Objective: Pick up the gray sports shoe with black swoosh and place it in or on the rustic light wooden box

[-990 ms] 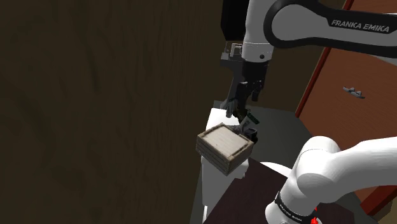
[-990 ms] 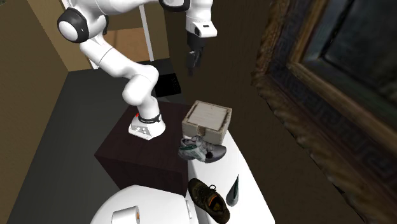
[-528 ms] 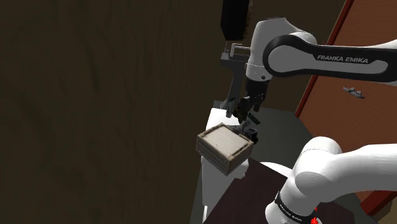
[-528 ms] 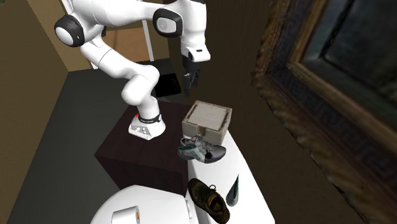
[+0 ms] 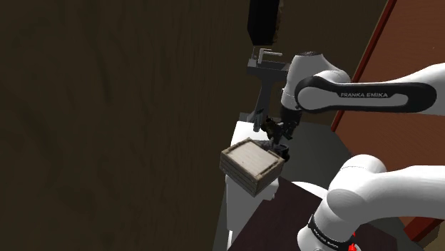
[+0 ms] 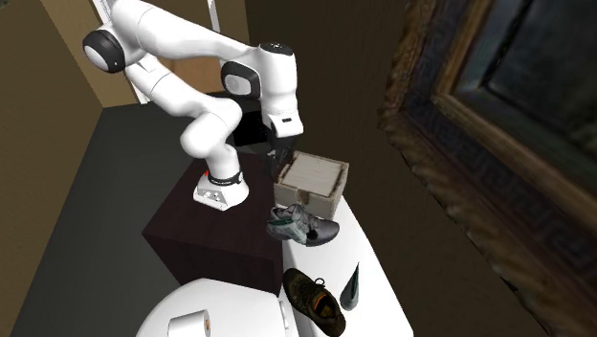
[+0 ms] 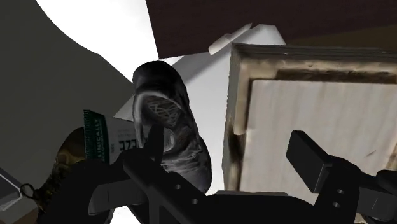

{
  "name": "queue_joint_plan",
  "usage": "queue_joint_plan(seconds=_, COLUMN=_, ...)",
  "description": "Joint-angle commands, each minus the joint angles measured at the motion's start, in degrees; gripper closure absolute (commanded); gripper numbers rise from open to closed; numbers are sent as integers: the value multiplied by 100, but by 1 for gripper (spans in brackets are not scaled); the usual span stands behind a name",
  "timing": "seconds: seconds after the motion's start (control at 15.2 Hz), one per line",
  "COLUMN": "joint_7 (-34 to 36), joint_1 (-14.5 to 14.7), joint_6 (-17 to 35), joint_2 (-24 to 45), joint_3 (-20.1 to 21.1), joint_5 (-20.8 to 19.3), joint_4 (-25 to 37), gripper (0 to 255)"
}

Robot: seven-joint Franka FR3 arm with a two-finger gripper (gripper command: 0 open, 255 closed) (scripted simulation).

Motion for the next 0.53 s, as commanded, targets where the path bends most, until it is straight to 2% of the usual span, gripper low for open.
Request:
queue_joint_plan(seconds=0.0, joint_7=-94, joint_1=-199, joint_6=453, joint_2=55, joint_3=-239, joint_5=-246, joint_4=-266, gripper=0)
queue_joint_plan(seconds=0.33, joint_7=-270, joint_1=-708, joint_6=1736, joint_2=588, joint_3=-850, joint_5=-864, joint_4=-727, gripper=0)
queue_joint_plan(seconds=0.46, joint_7=-276, joint_1=-773, joint_6=1992, joint_2=743, joint_3=-943, joint_5=-964, joint_4=-799, gripper=0)
